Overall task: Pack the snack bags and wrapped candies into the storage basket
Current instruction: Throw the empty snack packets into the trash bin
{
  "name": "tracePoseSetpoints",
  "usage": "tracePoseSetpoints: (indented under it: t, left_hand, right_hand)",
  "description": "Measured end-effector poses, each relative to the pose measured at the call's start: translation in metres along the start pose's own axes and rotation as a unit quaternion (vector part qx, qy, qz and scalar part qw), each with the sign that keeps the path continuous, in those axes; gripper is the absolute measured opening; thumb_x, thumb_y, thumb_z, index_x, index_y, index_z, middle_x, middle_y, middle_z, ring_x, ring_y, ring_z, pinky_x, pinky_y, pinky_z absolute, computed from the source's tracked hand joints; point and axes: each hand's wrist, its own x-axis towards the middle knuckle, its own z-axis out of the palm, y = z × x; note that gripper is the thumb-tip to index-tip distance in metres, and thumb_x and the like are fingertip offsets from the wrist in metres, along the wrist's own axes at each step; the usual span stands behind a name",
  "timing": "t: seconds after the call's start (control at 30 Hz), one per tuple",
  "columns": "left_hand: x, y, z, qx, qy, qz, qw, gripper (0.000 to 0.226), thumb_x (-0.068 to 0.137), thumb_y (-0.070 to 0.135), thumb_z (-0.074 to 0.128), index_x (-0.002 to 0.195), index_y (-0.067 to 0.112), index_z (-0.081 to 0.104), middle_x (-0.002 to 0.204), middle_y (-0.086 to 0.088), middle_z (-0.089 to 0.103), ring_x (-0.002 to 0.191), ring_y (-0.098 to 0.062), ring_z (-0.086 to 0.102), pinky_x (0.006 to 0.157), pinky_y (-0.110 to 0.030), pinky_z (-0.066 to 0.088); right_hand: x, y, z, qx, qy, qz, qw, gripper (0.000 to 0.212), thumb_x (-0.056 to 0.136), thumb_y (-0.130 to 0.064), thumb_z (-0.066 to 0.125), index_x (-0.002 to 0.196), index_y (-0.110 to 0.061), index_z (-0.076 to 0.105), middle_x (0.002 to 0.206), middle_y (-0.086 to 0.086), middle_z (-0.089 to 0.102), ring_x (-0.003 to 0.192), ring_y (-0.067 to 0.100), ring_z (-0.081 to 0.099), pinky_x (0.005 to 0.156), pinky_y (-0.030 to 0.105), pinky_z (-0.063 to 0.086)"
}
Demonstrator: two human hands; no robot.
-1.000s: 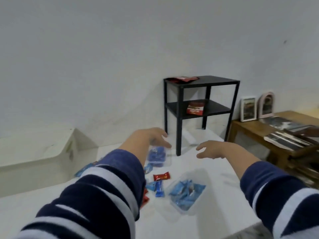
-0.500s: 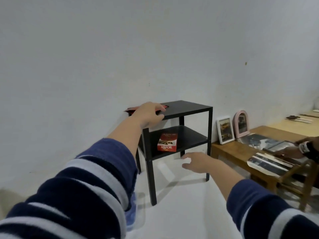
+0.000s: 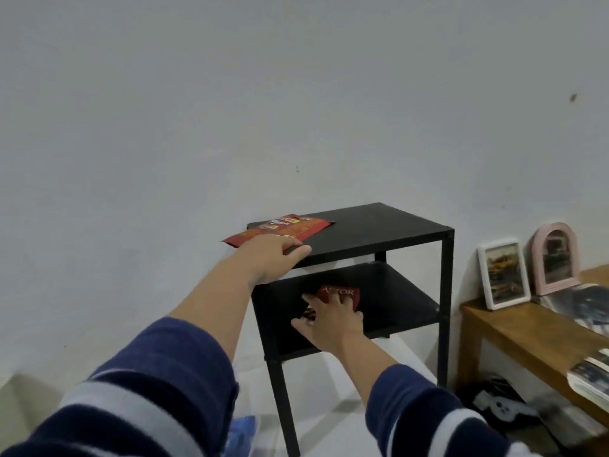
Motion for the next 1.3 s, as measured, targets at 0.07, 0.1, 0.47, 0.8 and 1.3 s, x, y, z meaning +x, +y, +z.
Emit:
tracePoseSetpoints:
  t: [0.07, 0.1, 0.47, 0.8, 1.3]
  left_hand:
    - [-0.005, -0.001, 0.003, 0.037, 0.010, -0.006, 0.999, 0.054, 0.091, 0.063, 0.037, 0.137, 0.038, 0.046, 0.142, 0.007, 0.050, 0.131, -0.018, 0.044, 0.103, -0.034, 0.040]
    - [-0.009, -0.002, 0.004, 0.049, 0.015, -0.008, 0.999, 0.055, 0.090, 0.064, 0.040, 0.139, 0.038, 0.044, 0.143, 0.007, 0.049, 0.131, -0.018, 0.044, 0.103, -0.034, 0.041]
    - [-0.079, 0.007, -0.002, 0.248, 0.194, 0.030, 0.949, 0.058, 0.092, 0.009, 0.048, 0.139, 0.042, 0.037, 0.130, 0.008, 0.057, 0.110, -0.023, 0.058, 0.074, -0.032, 0.042]
    - [-0.217, -0.017, -0.059, 0.110, 0.297, -0.032, 0.948, 0.036, 0.092, 0.018, 0.054, 0.126, 0.026, 0.059, 0.116, -0.002, 0.057, 0.088, -0.027, 0.061, 0.069, -0.035, 0.049]
    - [-0.517, -0.191, -0.063, -0.048, 0.326, -0.406, 0.853, 0.034, 0.096, 0.009, 0.049, 0.125, 0.019, 0.062, 0.119, 0.000, 0.059, 0.097, -0.019, 0.053, 0.074, -0.027, 0.038]
  right_hand:
    - [0.004, -0.003, 0.008, -0.041, -0.037, -0.017, 0.998, 0.070, 0.087, -0.071, 0.034, 0.149, -0.044, 0.015, 0.159, 0.008, 0.014, 0.143, 0.042, 0.013, 0.108, 0.060, 0.026]
    - [0.002, -0.004, 0.011, -0.060, -0.046, -0.028, 0.997, 0.071, 0.087, -0.070, 0.036, 0.149, -0.043, 0.016, 0.159, 0.007, 0.013, 0.144, 0.043, 0.010, 0.108, 0.062, 0.025]
    - [-0.058, 0.027, 0.015, -0.054, 0.058, -0.073, 0.994, 0.062, 0.088, -0.018, 0.061, 0.140, -0.036, 0.033, 0.145, 0.007, 0.035, 0.133, 0.032, 0.031, 0.099, 0.050, 0.043]
    - [-0.171, -0.024, -0.018, 0.099, 0.167, -0.096, 0.976, 0.059, 0.088, -0.016, 0.061, 0.137, -0.036, 0.035, 0.138, 0.000, 0.046, 0.123, 0.025, 0.044, 0.090, 0.039, 0.051]
    - [-0.312, -0.263, 0.038, 0.433, -0.064, -0.252, 0.863, 0.038, 0.092, -0.016, 0.061, 0.119, -0.035, 0.042, 0.113, 0.001, 0.056, 0.098, 0.021, 0.060, 0.075, 0.028, 0.053]
